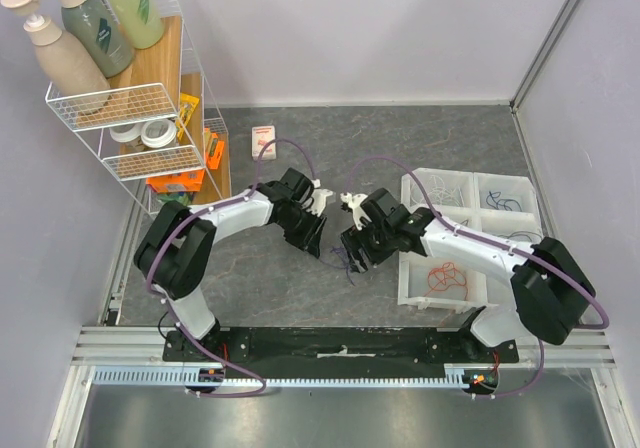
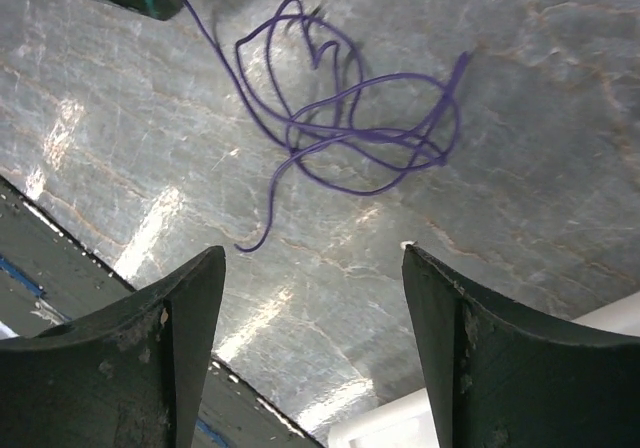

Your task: Untangle the cables

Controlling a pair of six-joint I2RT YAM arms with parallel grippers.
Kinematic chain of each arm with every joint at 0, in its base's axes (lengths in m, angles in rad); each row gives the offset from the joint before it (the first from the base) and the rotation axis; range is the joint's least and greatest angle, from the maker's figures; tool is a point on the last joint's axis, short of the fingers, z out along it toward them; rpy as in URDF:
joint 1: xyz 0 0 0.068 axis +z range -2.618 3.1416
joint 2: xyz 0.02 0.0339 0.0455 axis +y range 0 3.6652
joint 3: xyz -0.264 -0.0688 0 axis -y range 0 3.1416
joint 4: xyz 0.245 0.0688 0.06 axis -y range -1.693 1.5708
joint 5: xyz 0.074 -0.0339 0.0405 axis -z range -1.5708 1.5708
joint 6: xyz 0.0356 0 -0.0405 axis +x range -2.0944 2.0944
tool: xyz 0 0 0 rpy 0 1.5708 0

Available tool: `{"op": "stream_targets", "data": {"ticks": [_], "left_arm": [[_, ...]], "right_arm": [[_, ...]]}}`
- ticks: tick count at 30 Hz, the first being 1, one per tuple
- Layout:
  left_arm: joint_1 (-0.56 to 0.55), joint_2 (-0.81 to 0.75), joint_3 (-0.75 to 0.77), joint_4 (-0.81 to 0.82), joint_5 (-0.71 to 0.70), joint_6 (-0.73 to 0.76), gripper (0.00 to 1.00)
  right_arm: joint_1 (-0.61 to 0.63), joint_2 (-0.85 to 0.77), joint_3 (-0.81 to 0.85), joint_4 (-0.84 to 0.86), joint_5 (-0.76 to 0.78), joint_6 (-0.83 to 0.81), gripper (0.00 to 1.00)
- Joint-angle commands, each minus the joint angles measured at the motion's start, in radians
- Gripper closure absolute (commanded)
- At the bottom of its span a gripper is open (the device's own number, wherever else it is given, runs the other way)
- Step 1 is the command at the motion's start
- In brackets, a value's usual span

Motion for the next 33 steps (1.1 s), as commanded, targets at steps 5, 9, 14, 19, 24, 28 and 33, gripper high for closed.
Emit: {"op": "stream_targets", "data": {"ticks": [5,9,14,19,24,28,33], "left_arm": [[-0.047,-0.015,-0.02,0.029,0.05,-0.005,0.91],[-0.045,-0.04,-0.045,0.029,0.056,-0.022,0.98],[-0.047,-0.072,-0.071,0.029,0.059,-0.036,0.98],[-0.047,-0.091,-0.077,0.029,0.057,-0.061,0.98],[-0.047,-0.098,-0.088,0.045,0.062,-0.082,0.98],[-0.047,-0.1,-0.091,0.049,0.065,-0.091,0.98],[-0.047,-0.079,-0.097,0.052,0.085,-0.093,0.96]], "right_arm": [[0.116,0.02,-0.023,0.043,0.073,0.065,0.22],[0.146,0.049,-0.026,0.061,0.093,0.063,0.25],[0.179,0.141,0.006,0.049,0.136,0.065,0.32],[0.197,0.192,0.032,0.047,0.174,0.055,0.54],[0.212,0.186,0.02,0.044,0.176,0.051,0.61],[0.234,0.151,0.006,0.027,0.184,0.052,0.6],[0.249,0.105,-0.001,-0.023,0.228,0.048,0.56]]}}
